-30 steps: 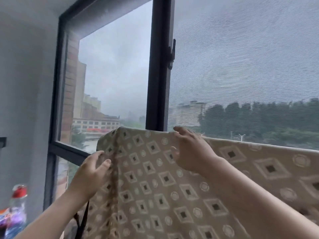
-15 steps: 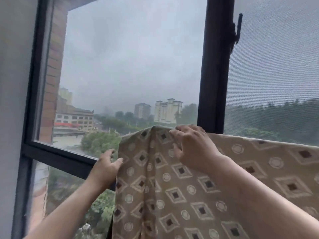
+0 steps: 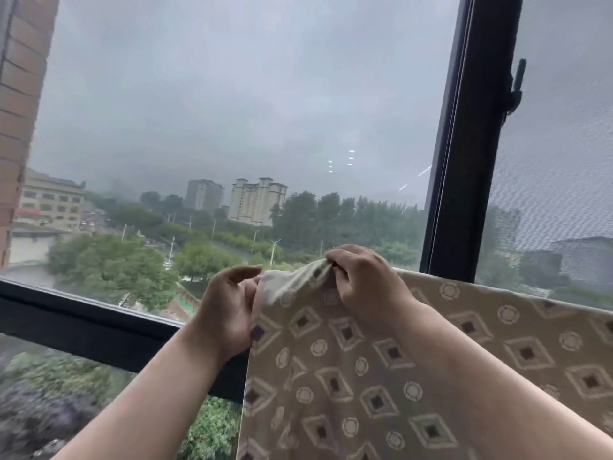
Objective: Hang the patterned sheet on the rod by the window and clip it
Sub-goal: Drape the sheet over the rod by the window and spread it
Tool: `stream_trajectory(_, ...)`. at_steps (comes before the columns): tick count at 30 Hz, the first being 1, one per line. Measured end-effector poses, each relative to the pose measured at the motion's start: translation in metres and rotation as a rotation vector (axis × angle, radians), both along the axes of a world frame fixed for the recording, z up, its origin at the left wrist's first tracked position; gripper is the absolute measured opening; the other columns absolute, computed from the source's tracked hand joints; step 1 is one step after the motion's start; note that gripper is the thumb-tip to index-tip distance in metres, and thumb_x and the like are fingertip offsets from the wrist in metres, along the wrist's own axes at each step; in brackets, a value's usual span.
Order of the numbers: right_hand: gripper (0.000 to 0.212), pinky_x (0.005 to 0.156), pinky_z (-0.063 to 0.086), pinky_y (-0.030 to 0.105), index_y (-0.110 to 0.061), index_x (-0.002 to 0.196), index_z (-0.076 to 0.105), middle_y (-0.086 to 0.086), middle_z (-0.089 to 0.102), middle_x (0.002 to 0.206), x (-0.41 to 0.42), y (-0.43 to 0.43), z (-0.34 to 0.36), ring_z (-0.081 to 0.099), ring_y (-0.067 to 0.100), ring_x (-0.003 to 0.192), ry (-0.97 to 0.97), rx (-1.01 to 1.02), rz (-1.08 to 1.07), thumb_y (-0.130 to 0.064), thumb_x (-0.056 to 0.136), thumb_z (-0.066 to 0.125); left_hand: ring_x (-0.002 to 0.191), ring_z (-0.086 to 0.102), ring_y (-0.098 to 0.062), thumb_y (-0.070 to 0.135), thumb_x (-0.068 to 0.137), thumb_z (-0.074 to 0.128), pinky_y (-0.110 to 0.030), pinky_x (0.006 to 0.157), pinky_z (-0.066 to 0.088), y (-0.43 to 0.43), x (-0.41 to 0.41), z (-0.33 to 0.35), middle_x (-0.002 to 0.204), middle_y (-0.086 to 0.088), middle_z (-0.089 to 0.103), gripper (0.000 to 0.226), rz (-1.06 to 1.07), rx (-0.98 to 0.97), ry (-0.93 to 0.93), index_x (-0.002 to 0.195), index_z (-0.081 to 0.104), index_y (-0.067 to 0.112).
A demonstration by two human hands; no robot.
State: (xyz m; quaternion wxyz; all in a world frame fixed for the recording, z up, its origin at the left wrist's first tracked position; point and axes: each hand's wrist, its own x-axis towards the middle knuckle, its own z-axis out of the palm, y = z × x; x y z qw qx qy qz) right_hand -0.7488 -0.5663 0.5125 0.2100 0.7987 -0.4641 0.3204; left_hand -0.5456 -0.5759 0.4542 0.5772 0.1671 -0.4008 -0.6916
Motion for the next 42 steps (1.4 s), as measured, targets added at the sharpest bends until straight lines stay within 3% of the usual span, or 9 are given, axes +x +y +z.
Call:
stream_trajectory(9,0.024,0.093,0.048,0.039,-0.010,0.108,0.067,0.006,0.066,0.109,0.001,-0.001,0.005,0.060,0.024,0.103,-0.053,0.013,-0.050,-0.019,0.093,0.050,0.059,0.067,-0.025,0.011,0.100,0.048,-0.036,0.053,0.057,-0.017,-0.007,0.027,0.071,-0.015,0.070,0.025,0.305,-0.037,-0.212,0.089,0.068,0.001)
stream_trajectory(13,0.017,0.074,0.043,0.034,-0.023,0.076,0.053,0.000,0.061,0.085,-0.002,-0.005,0.015,0.056,0.025,0.084,-0.024,0.083,-0.138,-0.028,0.091,0.050,0.053,0.065,-0.022,0.005,0.096,0.054,-0.033,0.048,0.055,-0.035,0.006,0.032,0.074,-0.016,0.067,0.012,0.466,-0.013,-0.231,0.088,0.063,0.003)
stream_trajectory(16,0.014,0.080,0.046,0.036,-0.024,0.095,0.059,0.001,0.064,0.100,0.003,-0.003,0.019,0.059,0.024,0.093,0.083,0.120,-0.130,-0.034,0.094,0.050,0.045,0.063,-0.020,0.006,0.099,0.048,-0.032,0.042,0.054,-0.039,0.022,0.034,0.058,-0.010,0.065,0.025,0.446,0.031,-0.151,0.077,0.058,0.009)
stream_trajectory(23,0.026,0.081,0.043,0.037,-0.026,0.103,0.061,0.003,0.064,0.110,0.024,-0.015,0.014,0.060,0.028,0.101,0.146,0.042,-0.227,-0.042,0.097,0.042,0.066,0.069,-0.021,0.017,0.097,0.051,-0.035,0.066,0.058,-0.004,0.043,0.005,0.083,-0.011,0.071,0.017,0.158,-0.087,-0.366,0.107,0.062,0.009)
stream_trajectory(27,0.028,0.081,0.038,0.036,-0.025,0.109,0.061,0.006,0.063,0.115,0.029,-0.014,0.008,0.058,0.029,0.106,0.125,0.019,-0.252,-0.040,0.097,0.041,0.092,0.071,-0.026,0.026,0.067,0.074,-0.041,0.085,0.055,0.020,0.040,-0.047,0.101,-0.008,0.075,0.042,0.050,-0.178,-0.852,0.106,0.067,0.013)
stream_trajectory(29,0.037,0.100,0.036,0.040,-0.027,0.130,0.053,0.008,0.053,0.135,0.030,-0.013,-0.001,0.048,0.030,0.125,0.105,0.036,-0.224,-0.038,0.097,0.040,0.092,0.072,-0.029,0.022,0.066,0.073,-0.047,0.084,0.056,0.026,0.034,-0.065,0.099,-0.010,0.075,0.038,0.085,-0.184,-0.859,0.103,0.067,0.012)
stream_trajectory(32,0.054,0.120,0.015,0.045,-0.026,0.146,0.037,0.006,0.023,0.158,0.038,0.004,-0.041,0.017,0.028,0.147,-0.033,-0.027,-0.085,-0.032,0.094,0.050,0.087,0.071,-0.031,0.017,0.076,0.073,-0.049,0.080,0.058,0.028,0.030,-0.075,0.098,-0.014,0.074,0.030,0.117,-0.197,-0.729,0.104,0.066,0.010)
stream_trajectory(36,0.045,0.108,0.037,0.040,-0.014,0.125,0.056,0.013,0.043,0.142,0.045,0.035,-0.153,0.037,0.027,0.134,-0.259,-0.120,0.106,-0.026,0.082,0.064,0.078,0.064,-0.026,0.017,0.093,0.061,-0.044,0.076,0.057,0.033,0.031,-0.092,0.092,-0.008,0.071,0.014,0.071,-0.259,-0.941,0.105,0.068,0.013)
stream_trajectory(42,0.077,0.107,0.035,0.026,-0.016,0.136,0.040,0.004,0.041,0.133,0.058,0.050,-0.276,0.043,0.019,0.123,-0.466,0.127,0.093,-0.045,0.073,0.074,0.063,0.065,-0.025,0.010,0.096,0.055,-0.033,0.059,0.060,0.039,0.003,-0.109,0.080,-0.015,0.068,0.012,0.086,-0.233,-0.870,0.098,0.067,0.010)
